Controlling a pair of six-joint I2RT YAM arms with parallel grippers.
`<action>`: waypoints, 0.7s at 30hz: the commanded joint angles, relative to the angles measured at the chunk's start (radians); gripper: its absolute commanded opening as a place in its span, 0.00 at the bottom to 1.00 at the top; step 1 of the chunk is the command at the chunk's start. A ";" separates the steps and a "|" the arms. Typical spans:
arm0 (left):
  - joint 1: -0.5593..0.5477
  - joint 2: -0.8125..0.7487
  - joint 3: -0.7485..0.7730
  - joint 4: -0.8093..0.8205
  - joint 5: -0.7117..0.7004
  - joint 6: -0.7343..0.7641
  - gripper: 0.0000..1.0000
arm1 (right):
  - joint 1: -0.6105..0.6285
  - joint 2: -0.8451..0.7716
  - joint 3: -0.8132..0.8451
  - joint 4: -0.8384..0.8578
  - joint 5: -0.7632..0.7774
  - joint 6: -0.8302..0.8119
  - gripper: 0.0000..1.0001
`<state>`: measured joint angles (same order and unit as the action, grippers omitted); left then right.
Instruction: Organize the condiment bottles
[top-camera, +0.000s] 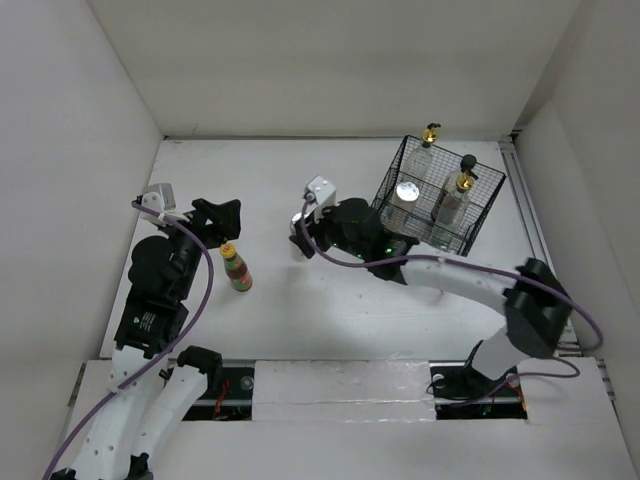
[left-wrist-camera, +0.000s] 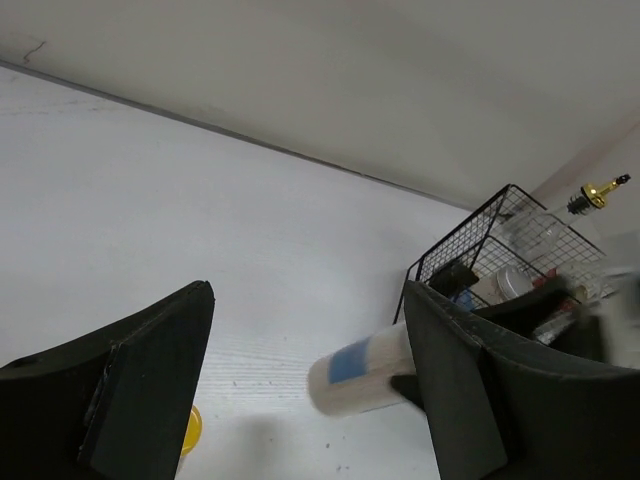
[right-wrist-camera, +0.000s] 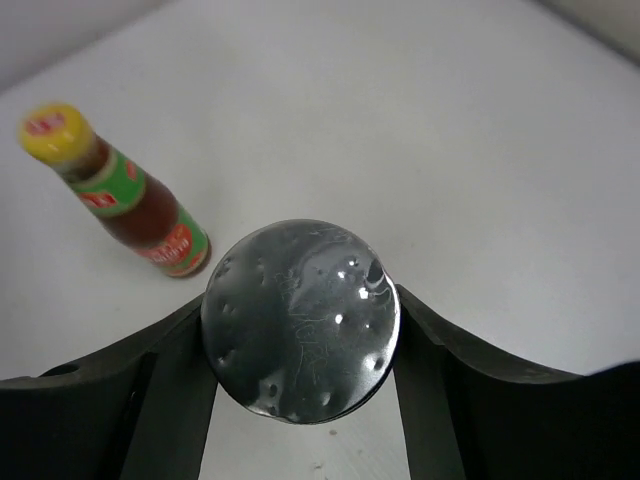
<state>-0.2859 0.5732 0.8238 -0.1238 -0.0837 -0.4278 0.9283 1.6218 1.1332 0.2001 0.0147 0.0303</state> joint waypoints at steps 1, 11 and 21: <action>0.004 -0.006 -0.009 0.042 0.025 0.001 0.72 | -0.040 -0.268 0.005 0.118 0.123 0.003 0.48; 0.004 0.045 -0.009 0.052 0.116 0.020 0.72 | -0.230 -0.579 -0.168 -0.059 0.168 0.022 0.48; 0.004 0.131 0.009 0.052 0.254 0.060 0.76 | -0.307 -0.560 -0.220 -0.071 0.208 0.022 0.47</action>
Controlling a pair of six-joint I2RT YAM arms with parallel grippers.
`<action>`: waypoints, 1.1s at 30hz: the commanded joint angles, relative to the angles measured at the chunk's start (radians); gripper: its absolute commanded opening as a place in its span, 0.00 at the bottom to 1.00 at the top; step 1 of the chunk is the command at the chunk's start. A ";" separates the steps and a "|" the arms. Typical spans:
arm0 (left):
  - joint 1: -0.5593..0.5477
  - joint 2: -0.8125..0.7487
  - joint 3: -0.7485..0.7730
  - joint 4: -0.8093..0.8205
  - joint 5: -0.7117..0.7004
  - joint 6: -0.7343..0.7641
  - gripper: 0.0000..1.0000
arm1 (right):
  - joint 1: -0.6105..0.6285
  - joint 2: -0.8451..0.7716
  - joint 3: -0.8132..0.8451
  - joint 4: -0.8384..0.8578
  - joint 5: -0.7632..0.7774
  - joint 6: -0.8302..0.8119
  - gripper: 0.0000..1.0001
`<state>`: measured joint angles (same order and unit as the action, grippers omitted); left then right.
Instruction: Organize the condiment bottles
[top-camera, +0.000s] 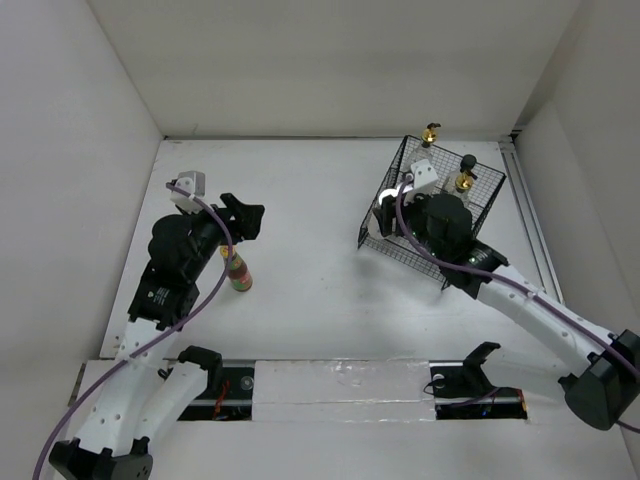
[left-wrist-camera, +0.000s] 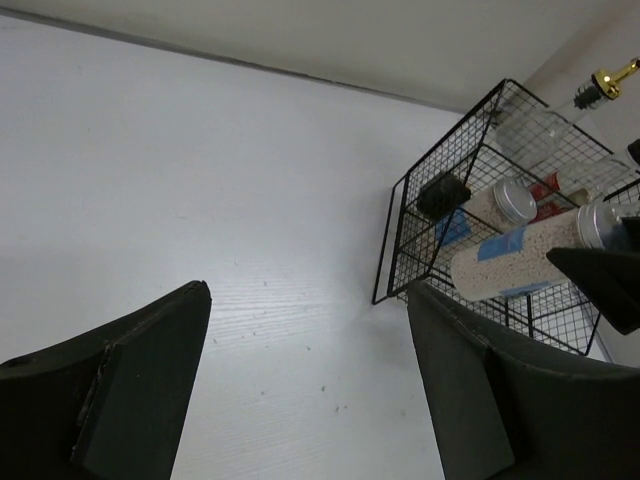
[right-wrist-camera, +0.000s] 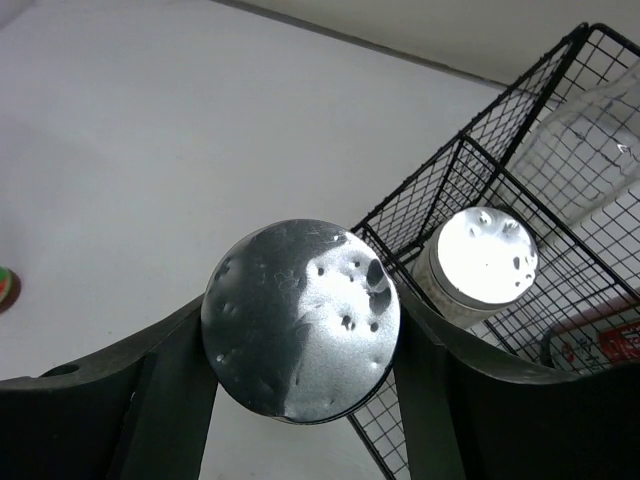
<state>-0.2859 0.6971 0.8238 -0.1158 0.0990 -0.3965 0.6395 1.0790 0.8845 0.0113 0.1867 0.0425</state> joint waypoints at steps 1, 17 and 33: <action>0.004 0.016 0.009 0.044 0.071 0.028 0.76 | -0.018 -0.017 0.028 0.118 0.036 0.010 0.47; 0.004 0.016 0.009 0.044 0.051 0.028 0.76 | -0.040 0.105 -0.012 0.199 0.139 0.019 0.47; 0.004 0.007 0.009 0.044 0.042 0.028 0.76 | -0.050 0.127 0.005 0.178 0.129 0.039 0.79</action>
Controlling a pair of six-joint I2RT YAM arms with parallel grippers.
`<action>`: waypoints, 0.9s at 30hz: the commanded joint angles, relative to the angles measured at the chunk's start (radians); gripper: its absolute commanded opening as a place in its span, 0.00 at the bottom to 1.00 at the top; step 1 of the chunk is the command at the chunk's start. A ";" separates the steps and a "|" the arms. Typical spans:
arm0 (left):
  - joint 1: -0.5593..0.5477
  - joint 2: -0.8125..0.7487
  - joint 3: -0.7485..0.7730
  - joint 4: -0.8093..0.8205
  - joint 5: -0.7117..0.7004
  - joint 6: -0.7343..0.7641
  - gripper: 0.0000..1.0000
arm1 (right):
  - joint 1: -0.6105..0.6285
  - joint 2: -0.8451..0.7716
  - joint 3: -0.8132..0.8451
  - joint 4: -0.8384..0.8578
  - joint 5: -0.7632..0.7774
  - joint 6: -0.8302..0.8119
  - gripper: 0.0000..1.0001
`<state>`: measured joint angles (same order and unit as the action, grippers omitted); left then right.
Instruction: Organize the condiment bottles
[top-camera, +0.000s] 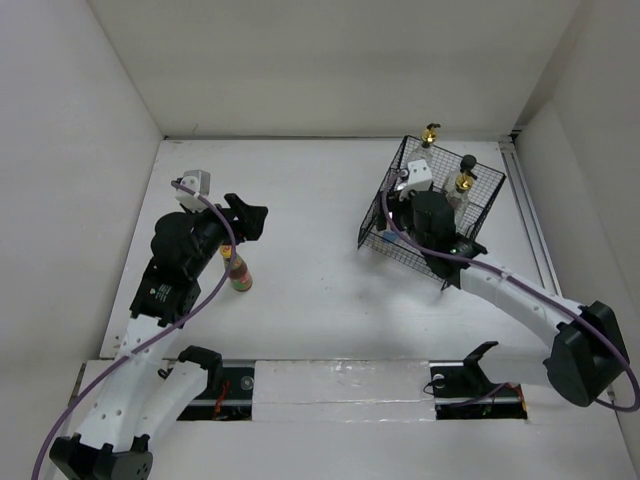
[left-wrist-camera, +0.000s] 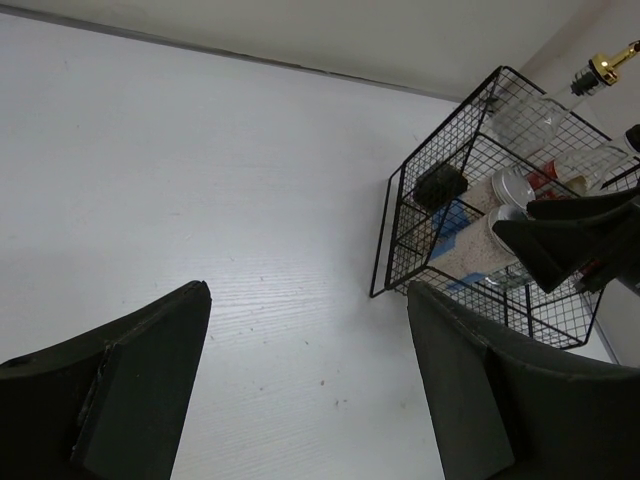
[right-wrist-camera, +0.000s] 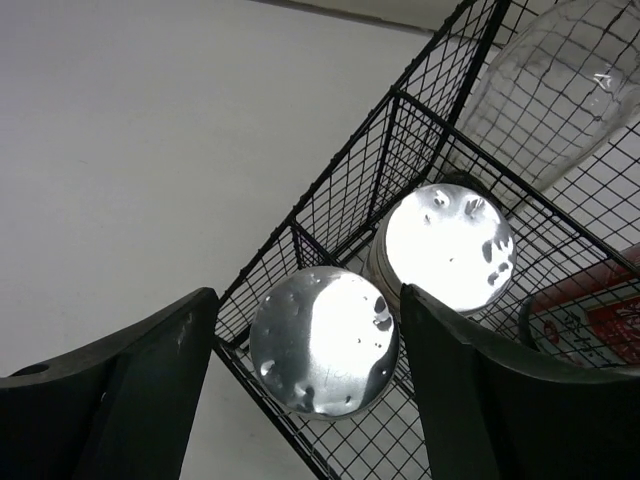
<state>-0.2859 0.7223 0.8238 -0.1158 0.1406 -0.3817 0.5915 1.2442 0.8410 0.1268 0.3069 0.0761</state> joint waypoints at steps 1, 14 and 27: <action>0.004 -0.018 0.009 0.044 0.001 0.014 0.76 | -0.002 -0.051 0.049 0.051 0.009 0.005 0.79; 0.004 -0.152 0.006 0.011 -0.320 -0.075 0.77 | 0.183 -0.011 0.194 0.019 -0.507 -0.076 0.31; 0.004 -0.225 0.018 -0.044 -0.541 -0.147 0.86 | 0.484 0.534 0.529 0.020 -0.600 -0.183 0.99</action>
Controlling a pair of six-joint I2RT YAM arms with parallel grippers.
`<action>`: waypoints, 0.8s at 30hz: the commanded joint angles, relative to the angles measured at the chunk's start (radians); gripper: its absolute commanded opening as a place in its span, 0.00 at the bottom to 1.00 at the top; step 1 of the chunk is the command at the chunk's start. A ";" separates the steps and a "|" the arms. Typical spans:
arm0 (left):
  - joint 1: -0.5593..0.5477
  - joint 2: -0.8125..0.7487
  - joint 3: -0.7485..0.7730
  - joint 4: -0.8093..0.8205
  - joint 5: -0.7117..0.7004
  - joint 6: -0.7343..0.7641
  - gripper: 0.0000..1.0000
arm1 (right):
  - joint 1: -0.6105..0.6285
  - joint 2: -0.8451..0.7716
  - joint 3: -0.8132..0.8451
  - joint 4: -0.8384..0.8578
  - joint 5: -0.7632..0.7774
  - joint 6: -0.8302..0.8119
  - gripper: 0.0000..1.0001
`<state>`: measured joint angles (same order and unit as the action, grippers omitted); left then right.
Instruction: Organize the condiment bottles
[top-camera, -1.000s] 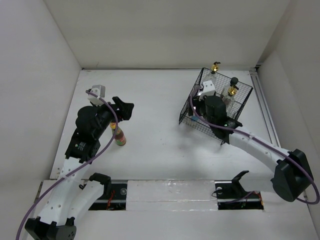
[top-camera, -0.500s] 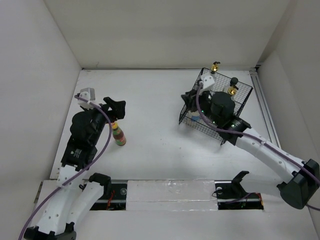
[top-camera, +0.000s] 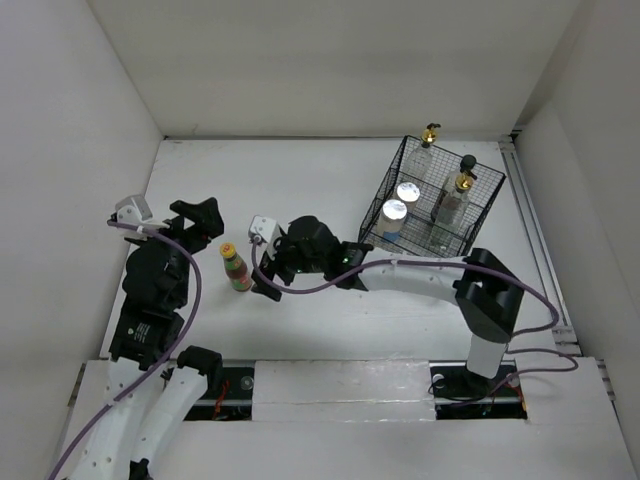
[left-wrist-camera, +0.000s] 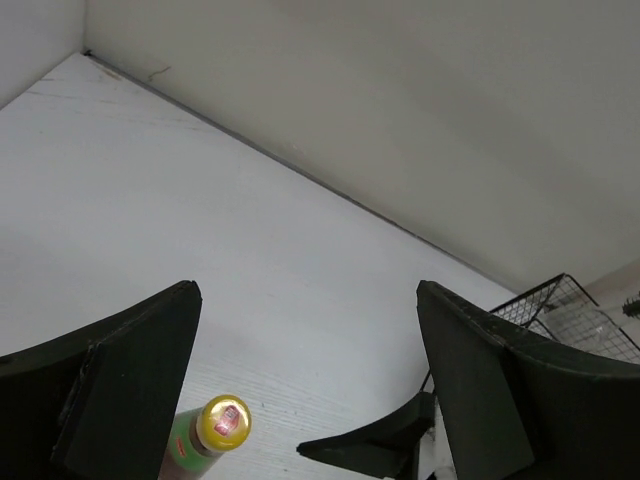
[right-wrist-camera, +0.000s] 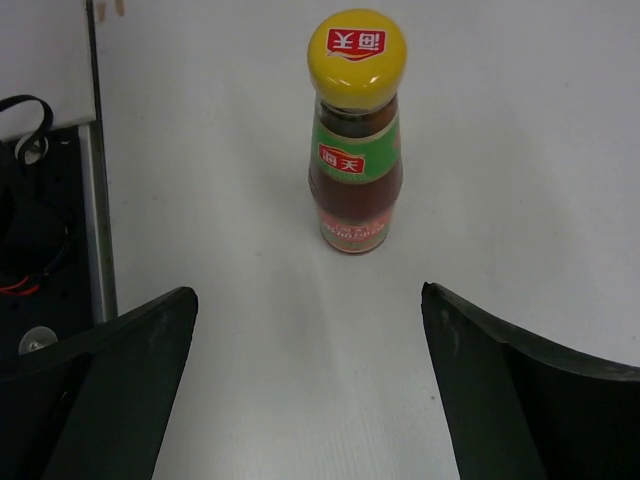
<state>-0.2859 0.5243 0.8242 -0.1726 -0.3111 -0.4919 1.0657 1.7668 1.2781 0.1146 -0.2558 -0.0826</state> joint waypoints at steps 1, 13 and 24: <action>0.004 -0.027 0.018 -0.001 -0.100 -0.037 0.86 | 0.010 0.029 0.122 0.033 -0.037 -0.035 0.99; 0.004 -0.078 0.018 -0.010 -0.152 -0.059 0.87 | 0.019 0.235 0.262 0.215 0.043 0.026 0.98; 0.004 -0.078 0.018 -0.010 -0.145 -0.059 0.87 | 0.019 0.352 0.379 0.296 0.003 0.093 0.54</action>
<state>-0.2859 0.4530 0.8242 -0.2066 -0.4561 -0.5446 1.0752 2.1113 1.6077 0.3149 -0.2333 -0.0238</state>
